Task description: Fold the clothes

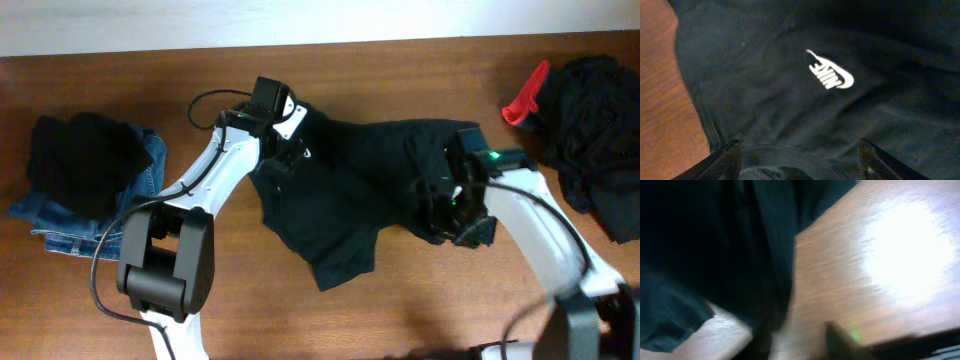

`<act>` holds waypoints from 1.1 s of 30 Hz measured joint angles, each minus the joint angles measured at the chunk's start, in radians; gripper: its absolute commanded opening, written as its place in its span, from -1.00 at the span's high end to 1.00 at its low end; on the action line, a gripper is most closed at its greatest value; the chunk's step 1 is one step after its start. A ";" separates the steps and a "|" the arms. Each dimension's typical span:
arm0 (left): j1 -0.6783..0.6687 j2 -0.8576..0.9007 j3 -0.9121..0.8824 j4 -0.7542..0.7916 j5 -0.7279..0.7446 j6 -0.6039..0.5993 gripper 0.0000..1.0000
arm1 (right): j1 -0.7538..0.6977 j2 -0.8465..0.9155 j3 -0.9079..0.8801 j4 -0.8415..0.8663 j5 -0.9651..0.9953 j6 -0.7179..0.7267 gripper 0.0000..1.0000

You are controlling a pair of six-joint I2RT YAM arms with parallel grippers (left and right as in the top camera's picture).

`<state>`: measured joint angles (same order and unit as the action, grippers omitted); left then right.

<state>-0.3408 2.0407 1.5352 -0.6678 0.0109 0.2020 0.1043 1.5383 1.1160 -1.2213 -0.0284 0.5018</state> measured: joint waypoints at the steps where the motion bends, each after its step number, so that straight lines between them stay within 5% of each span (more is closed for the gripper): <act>1: 0.000 0.000 0.000 -0.014 -0.001 0.000 -0.47 | -0.001 -0.034 0.000 -0.001 0.023 0.002 -0.23; 11: 0.000 0.000 0.162 -0.323 0.026 -0.004 -0.47 | -0.061 -0.097 0.000 0.034 0.085 0.019 -0.29; 18: -0.006 -0.044 0.228 -0.515 0.173 -0.016 -0.47 | -0.084 -0.097 0.000 0.094 0.079 0.022 -0.29; 33: -0.201 -0.045 -0.068 -0.512 0.244 -0.124 -0.44 | -0.084 -0.097 0.000 0.108 0.068 0.021 -0.29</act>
<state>-0.5415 1.9953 1.4677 -1.1793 0.2550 0.0784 0.0200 1.4410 1.1160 -1.1130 0.0399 0.5228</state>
